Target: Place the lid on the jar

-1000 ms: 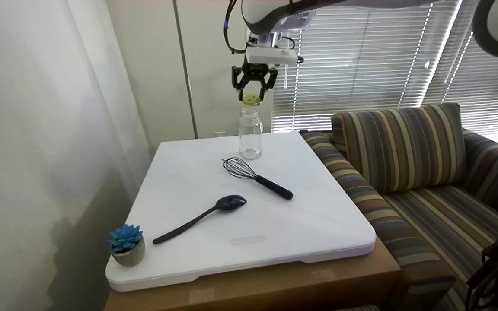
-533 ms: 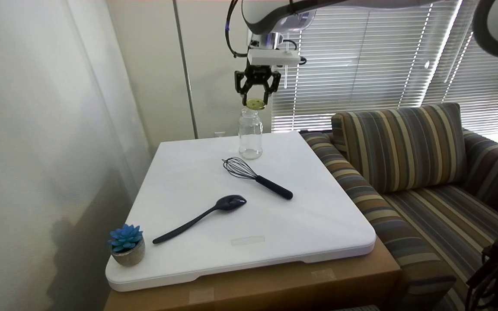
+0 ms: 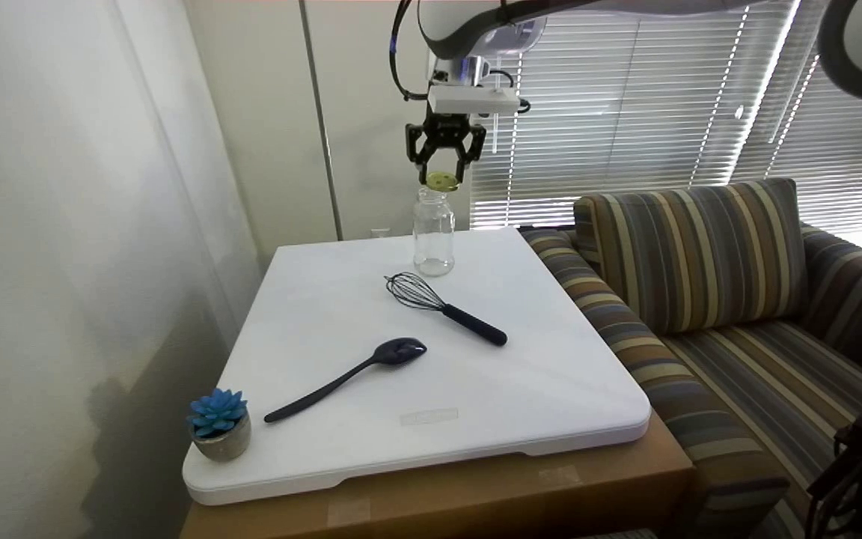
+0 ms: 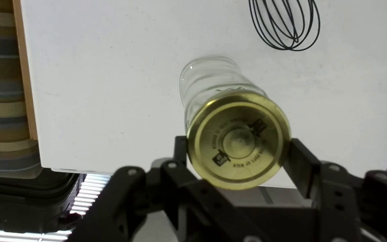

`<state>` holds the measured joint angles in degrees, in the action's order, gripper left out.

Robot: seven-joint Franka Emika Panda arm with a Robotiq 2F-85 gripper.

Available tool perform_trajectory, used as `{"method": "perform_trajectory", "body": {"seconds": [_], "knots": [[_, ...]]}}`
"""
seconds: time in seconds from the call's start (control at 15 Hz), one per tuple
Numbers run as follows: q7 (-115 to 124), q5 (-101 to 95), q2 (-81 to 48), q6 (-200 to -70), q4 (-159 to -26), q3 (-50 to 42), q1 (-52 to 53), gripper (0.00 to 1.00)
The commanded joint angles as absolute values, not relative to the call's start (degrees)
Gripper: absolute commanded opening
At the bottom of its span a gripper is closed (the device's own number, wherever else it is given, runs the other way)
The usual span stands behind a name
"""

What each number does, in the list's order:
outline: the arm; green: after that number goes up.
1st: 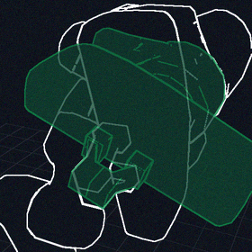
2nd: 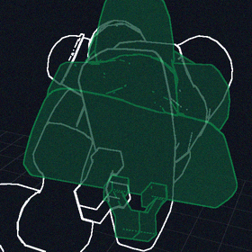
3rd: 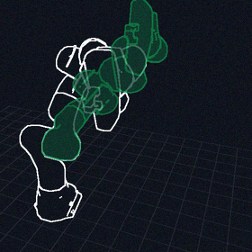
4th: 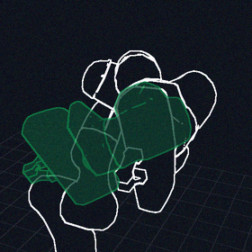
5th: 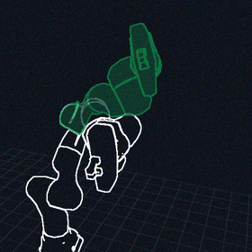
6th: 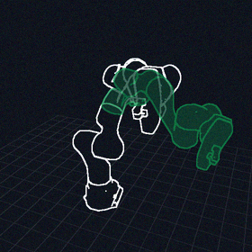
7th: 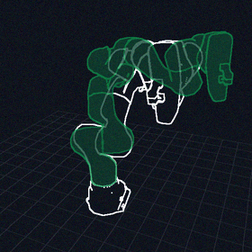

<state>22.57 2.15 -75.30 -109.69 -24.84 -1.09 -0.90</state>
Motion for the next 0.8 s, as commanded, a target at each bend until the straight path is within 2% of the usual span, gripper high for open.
{"method": "perform_trajectory", "body": {"seconds": [0.0,0.73], "knots": [[23.2,2.5,-74.7,-111.5,-26.2,-0.8,-1.0,0.47],[24.6,1.9,-75.9,-115.9,-25.8,-1.5,-0.3,0.47]]}}
